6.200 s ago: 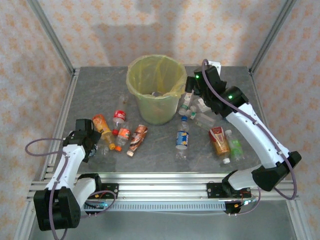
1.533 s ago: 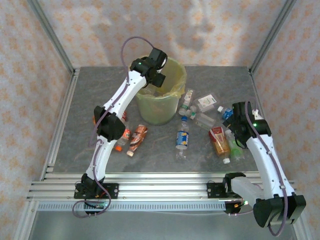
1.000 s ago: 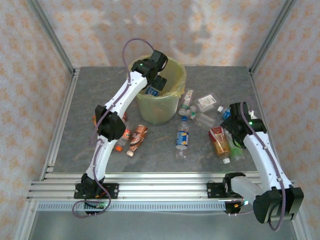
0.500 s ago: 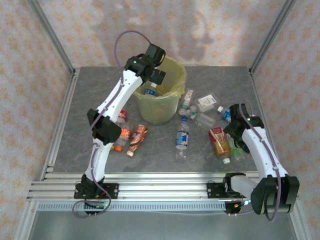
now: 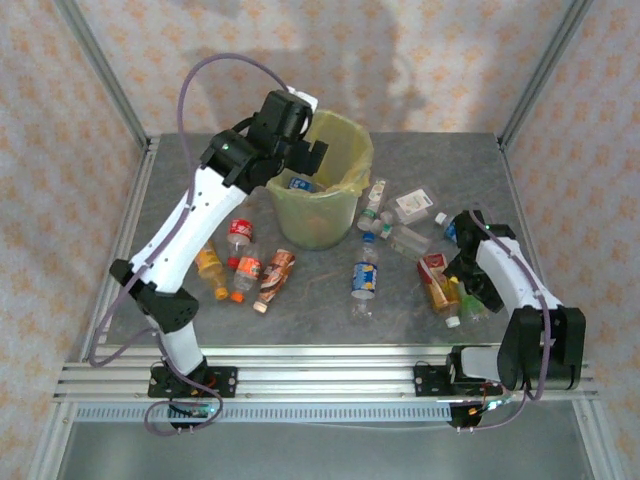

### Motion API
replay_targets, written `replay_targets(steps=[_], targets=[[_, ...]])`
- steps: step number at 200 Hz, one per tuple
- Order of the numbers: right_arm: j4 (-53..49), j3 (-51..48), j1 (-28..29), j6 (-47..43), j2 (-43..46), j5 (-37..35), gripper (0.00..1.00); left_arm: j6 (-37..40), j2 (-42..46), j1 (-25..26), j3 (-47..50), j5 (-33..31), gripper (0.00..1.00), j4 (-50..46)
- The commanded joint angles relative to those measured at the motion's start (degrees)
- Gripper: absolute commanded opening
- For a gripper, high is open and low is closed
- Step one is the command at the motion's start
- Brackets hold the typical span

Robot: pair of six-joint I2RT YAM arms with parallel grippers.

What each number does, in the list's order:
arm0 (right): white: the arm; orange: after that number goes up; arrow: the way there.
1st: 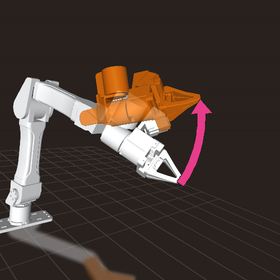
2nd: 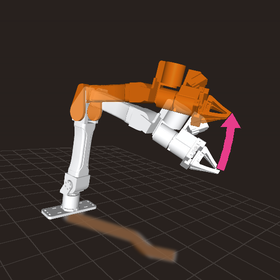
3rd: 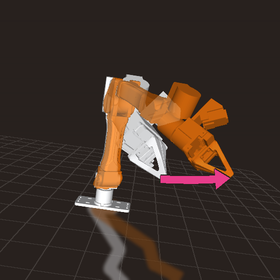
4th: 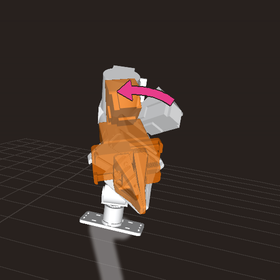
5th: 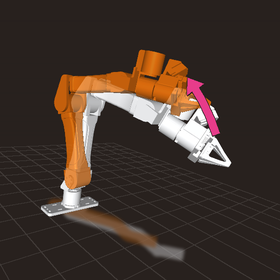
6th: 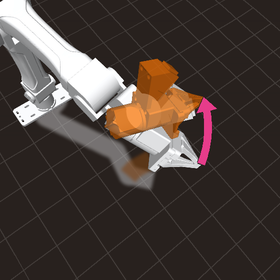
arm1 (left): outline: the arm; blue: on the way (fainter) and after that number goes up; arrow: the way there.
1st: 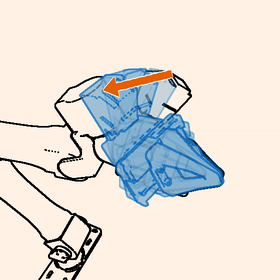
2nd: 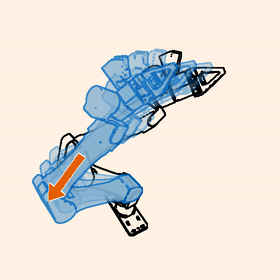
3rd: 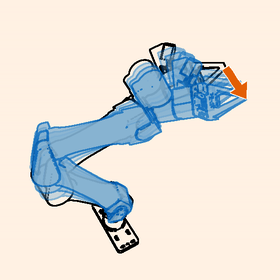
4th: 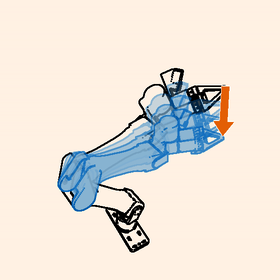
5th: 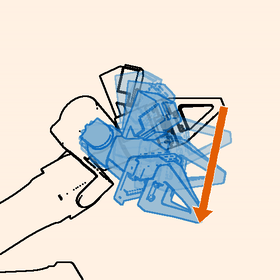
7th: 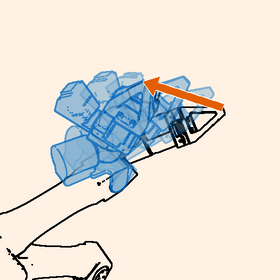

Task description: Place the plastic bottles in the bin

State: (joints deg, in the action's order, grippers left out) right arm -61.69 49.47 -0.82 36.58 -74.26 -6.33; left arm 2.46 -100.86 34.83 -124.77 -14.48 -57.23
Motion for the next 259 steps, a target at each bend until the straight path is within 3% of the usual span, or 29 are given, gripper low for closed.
replay_targets(steps=[1,69,152,212,259], targets=[[-1.24,-0.4,-0.32,-1.04,-1.84,0.16,0.99,-1.34,3.29,0.02,3.87,1.65,1.0,4.78],[7.07,-0.93,-1.79,-1.2,-9.04,1.69,0.99,-2.81,4.88,0.03,5.5,2.96,1.0,4.39],[8.91,8.65,-3.36,-4.04,-16.0,-0.53,0.99,-3.25,5.16,0.07,5.55,3.85,1.0,4.45],[11.63,6.15,-3.61,-2.58,-17.32,-1.11,1.0,-3.34,5.01,-0.01,5.49,3.92,1.0,4.56],[16.72,2.97,-8.19,-2.73,-17.98,2.72,0.98,-3.25,4.79,0.03,5.85,3.85,1.0,4.07]])
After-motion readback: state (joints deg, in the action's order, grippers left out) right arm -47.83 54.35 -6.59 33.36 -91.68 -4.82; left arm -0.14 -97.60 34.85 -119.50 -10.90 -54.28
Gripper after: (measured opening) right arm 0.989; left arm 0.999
